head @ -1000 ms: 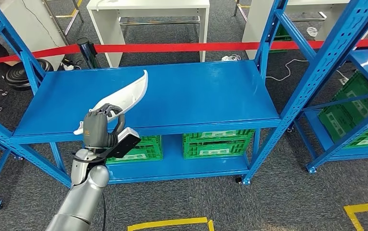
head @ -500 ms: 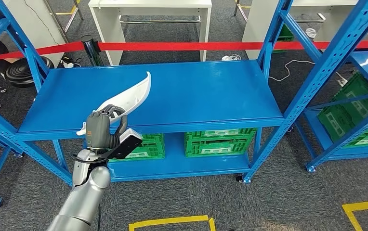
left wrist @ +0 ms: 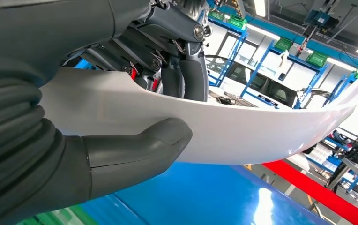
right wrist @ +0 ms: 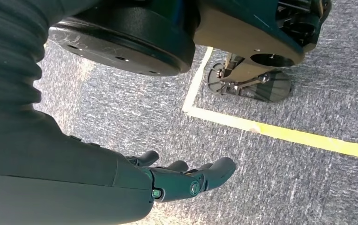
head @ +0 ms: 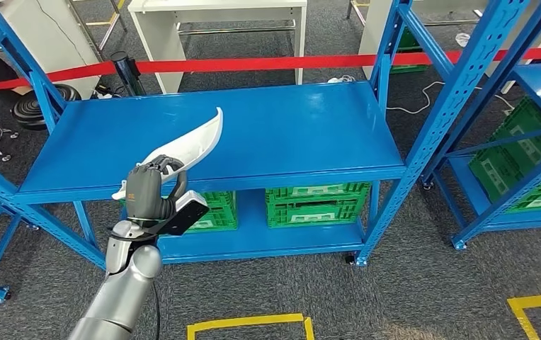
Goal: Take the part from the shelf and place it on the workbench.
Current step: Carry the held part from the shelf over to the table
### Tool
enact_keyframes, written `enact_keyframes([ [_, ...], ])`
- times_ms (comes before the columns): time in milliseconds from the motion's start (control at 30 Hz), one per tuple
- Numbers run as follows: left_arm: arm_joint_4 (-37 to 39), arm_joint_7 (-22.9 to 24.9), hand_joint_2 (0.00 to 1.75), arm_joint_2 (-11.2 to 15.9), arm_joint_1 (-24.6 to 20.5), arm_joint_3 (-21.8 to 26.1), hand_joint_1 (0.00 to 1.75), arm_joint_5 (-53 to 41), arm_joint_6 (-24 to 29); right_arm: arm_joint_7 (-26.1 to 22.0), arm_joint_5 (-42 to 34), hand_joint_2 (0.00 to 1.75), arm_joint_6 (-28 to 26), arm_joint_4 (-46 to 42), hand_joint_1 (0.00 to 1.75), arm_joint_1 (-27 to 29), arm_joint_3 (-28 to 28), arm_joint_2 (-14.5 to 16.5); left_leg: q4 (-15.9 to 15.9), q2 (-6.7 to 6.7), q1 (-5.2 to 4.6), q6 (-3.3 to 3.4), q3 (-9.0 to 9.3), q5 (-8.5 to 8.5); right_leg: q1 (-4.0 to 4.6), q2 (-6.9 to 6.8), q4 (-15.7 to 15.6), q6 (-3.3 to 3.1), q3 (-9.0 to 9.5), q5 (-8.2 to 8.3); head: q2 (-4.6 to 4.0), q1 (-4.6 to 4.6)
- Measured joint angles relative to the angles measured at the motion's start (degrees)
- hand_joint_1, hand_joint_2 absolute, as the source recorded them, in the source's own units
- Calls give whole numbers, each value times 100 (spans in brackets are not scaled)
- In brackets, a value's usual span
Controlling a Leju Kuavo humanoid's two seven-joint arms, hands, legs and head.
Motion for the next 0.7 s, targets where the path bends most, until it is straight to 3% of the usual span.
enact_keyframes([
  [67,-50,31,175,8,3,-9,159,-67,8,-11,5,175,-3,0,0,-3,-17,0,-735,31,-30,46,395,290,7,-2,0,48,-31,62,0,2],
  [100,-88,43,175,11,9,-21,159,-115,4,-16,8,175,-4,0,0,-4,-25,0,-975,42,-52,66,503,364,8,-4,-5,84,-41,98,0,2],
  [167,-185,79,175,27,37,-71,159,-265,-39,-17,10,175,-7,0,0,-3,-36,1,-1085,41,-101,116,504,419,9,-10,-40,170,-52,187,0,2],
  [233,-318,119,175,54,85,-165,159,-491,-147,-20,12,175,-9,0,0,3,-55,1,-1114,35,-98,216,426,504,-4,-11,-65,248,-77,222,0,1],
  [267,-407,135,175,67,113,-232,159,-609,-214,-42,12,175,-13,0,0,5,-69,1,-1131,38,-88,274,384,566,-8,-9,5,275,-118,113,0,3],
  [300,-506,145,175,80,141,-315,159,-714,-279,-88,12,175,-17,0,0,6,-85,0,-1146,42,-76,322,328,636,-9,-4,188,293,-188,-96,0,8],
  [367,-735,173,175,116,203,-503,159,-878,-389,-246,13,175,-23,0,0,3,-121,0,-1135,44,-84,373,181,754,-2,0,858,314,-379,-652,0,13],
  [400,-848,192,175,138,237,-598,159,-941,-431,-327,14,175,-22,0,0,3,-142,0,-1121,44,-93,377,100,805,3,2,1203,322,-447,-831,0,12],
  [433,-956,212,175,160,268,-687,159,-997,-462,-381,14,175,-22,0,0,5,-162,0,-1102,45,-102,378,20,849,8,2,1418,323,-447,-888,0,11],
  [467,-1057,227,175,181,292,-768,159,-1044,-480,-398,15,175,-20,0,0,6,-179,0,-1079,44,-107,373,-53,887,12,2,1436,316,-352,-835,0,11],
  [533,-1266,259,175,218,316,-908,159,-1113,-497,-272,22,175,-11,0,0,13,-203,0,-1025,40,-110,354,-177,948,20,6,868,276,131,-599,0,12],
  [600,-1466,296,175,256,319,-1002,159,-1140,-503,121,33,175,2,0,0,14,-215,0,-986,35,-116,303,-261,1003,47,23,156,212,607,-539,0,9],
  [633,-1554,312,175,280,319,-1039,159,-1143,-514,328,39,175,9,0,0,11,-219,0,-978,36,-117,268,-281,1032,66,30,-36,183,712,-561,0,10],
  [700,-1717,350,175,328,318,-1091,159,-1150,-553,568,55,175,29,0,0,2,-224,0,-996,38,-119,191,-296,1109,88,30,-105,126,696,-530,0,10],
])
